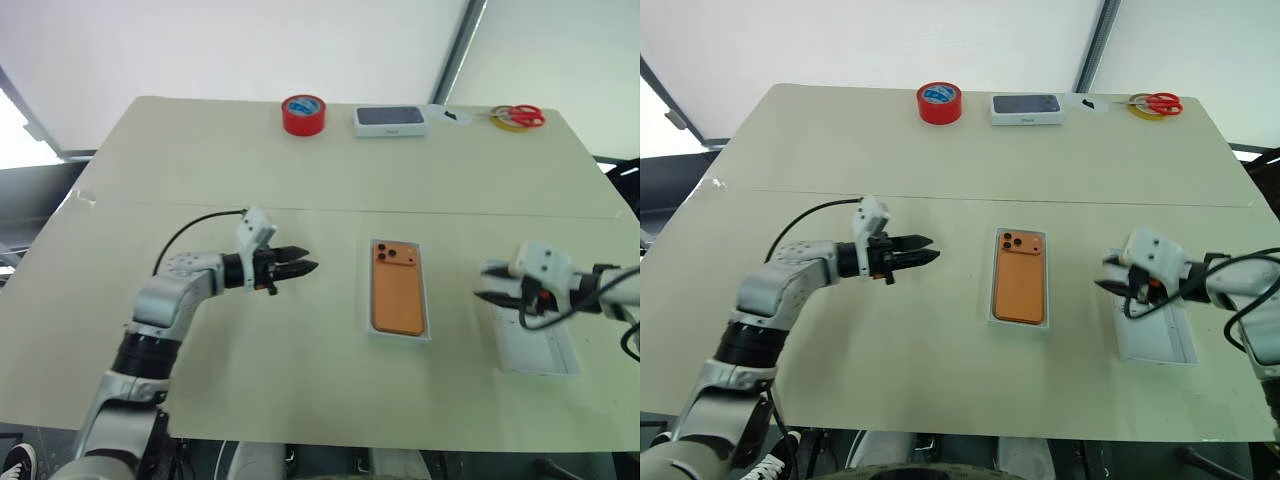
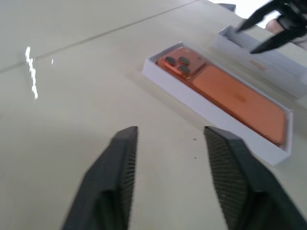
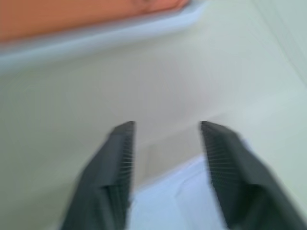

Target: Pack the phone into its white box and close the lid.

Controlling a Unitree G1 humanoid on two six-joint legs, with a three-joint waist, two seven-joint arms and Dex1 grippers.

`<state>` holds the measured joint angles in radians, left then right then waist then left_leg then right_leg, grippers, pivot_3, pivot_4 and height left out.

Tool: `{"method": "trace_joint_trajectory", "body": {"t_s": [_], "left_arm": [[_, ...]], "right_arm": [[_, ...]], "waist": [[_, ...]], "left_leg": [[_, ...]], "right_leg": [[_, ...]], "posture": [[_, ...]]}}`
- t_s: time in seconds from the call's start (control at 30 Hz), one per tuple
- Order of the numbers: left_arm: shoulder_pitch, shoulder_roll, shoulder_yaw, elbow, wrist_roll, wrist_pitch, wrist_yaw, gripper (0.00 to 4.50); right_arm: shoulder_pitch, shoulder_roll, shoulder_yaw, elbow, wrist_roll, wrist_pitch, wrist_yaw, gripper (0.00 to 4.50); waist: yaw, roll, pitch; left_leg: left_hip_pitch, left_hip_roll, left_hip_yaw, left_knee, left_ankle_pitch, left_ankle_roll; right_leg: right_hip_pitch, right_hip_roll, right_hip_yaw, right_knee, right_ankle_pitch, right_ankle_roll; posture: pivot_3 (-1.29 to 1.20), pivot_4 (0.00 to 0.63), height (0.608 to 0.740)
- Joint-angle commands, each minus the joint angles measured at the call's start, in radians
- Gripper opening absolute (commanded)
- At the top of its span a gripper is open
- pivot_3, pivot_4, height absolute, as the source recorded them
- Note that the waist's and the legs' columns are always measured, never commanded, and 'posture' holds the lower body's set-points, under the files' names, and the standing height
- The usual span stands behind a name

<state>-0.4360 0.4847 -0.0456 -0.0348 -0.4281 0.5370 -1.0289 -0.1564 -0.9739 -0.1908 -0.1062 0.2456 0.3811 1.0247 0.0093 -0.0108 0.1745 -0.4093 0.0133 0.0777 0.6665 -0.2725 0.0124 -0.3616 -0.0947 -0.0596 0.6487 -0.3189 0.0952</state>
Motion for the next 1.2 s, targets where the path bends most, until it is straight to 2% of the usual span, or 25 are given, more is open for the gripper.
{"method": "trace_joint_trajectory", "body": {"t_s": [0.03, 0.13, 0.27, 0.53, 0.7, 0.97, 1.13, 1.17, 1.2], "left_arm": [[0.085, 0.068, 0.066, -0.049, -0.001, -0.209, -0.102, 3.28], [0.138, 0.103, 0.111, -0.033, -0.016, -0.317, -0.157, 3.28], [0.169, 0.113, 0.162, -0.011, -0.05, -0.421, -0.208, 3.28], [0.212, 0.147, 0.154, -0.029, -0.08, -0.47, -0.309, 3.28], [0.209, 0.151, 0.136, -0.026, -0.071, -0.505, -0.344, 3.28], [0.263, 0.171, 0.119, -0.102, -0.127, -0.428, -0.374, 3.28], [0.306, 0.172, 0.118, -0.156, -0.132, -0.427, -0.352, 3.28], [0.31, 0.172, 0.117, -0.161, -0.132, -0.424, -0.347, 3.28], [0.312, 0.171, 0.118, -0.166, -0.133, -0.423, -0.344, 3.28]], "right_arm": [[0.007, 0.034, -0.069, -0.117, -0.002, 0.133, -0.15, 4.35], [0.047, 0.075, -0.127, -0.212, -0.003, 0.336, -0.285, 4.35], [0.15, 0.121, -0.195, -0.408, 0.047, 0.664, -0.379, 4.35], [0.131, 0.148, -0.275, -0.638, 0.171, 1.195, -0.421, 4.35], [0.118, 0.065, -0.238, -0.598, 0.29, 1.233, -0.441, 4.35], [-0.021, 0.046, -0.155, -0.433, 0.477, 1.233, -0.596, 4.35], [-0.037, 0.043, -0.121, -0.374, 0.586, 1.233, -0.706, 4.35], [-0.034, 0.045, -0.121, -0.362, 0.608, 1.233, -0.733, 3.82], [-0.029, 0.049, -0.123, -0.351, 0.633, 1.233, -0.76, 3.5]], "waist": [[0.0, 0.001, 0.0], [0.006, 0.001, 0.0], [0.005, 0.002, 0.0], [-0.021, 0.007, -0.001], [-0.022, 0.008, -0.001], [-0.025, 0.007, -0.001], [-0.021, 0.007, -0.001], [-0.021, 0.007, -0.001], [-0.021, 0.006, -0.001]], "left_leg": [[0.0, 0.0, 0.0, 0.0, 0.0, 0.0], [0.0, 0.0, 0.0, -0.001, 0.0, 0.0], [-0.001, -0.001, 0.0, -0.001, -0.001, 0.001], [-0.002, -0.001, 0.001, -0.004, -0.004, 0.006], [-0.002, -0.001, 0.001, -0.004, -0.006, 0.009], [-0.004, -0.001, 0.002, -0.004, -0.006, 0.009], [-0.004, -0.001, 0.002, -0.003, -0.006, 0.009], [-0.004, -0.001, 0.002, -0.003, -0.006, 0.009], [-0.004, -0.001, 0.002, -0.003, -0.006, 0.009]], "right_leg": [[0.0, 0.0, 0.0, 0.0, 0.0, 0.0], [-0.001, -0.002, 0.0, -0.001, 0.0, 0.0], [-0.001, -0.003, 0.0, -0.001, 0.0, -0.001], [-0.004, -0.003, 0.001, -0.001, 0.0, -0.001], [-0.004, -0.003, 0.001, -0.001, 0.0, -0.001], [-0.006, -0.003, 0.002, -0.001, 0.0, -0.001], [-0.006, -0.003, 0.002, -0.001, 0.0, -0.001], [-0.006, -0.003, 0.002, -0.001, 0.0, -0.001], [-0.006, -0.003, 0.002, -0.001, 0.0, -0.001]], "posture": [[0.0, 0.15, 0.73], [0.0, 0.15, 0.73], [0.0, 0.15, 0.73], [0.0, 0.15, 0.73], [0.0, 0.15, 0.73], [0.0, 0.15, 0.73], [0.0, 0.15, 0.73], [0.0, 0.15, 0.73], [0.0, 0.15, 0.73]]}}
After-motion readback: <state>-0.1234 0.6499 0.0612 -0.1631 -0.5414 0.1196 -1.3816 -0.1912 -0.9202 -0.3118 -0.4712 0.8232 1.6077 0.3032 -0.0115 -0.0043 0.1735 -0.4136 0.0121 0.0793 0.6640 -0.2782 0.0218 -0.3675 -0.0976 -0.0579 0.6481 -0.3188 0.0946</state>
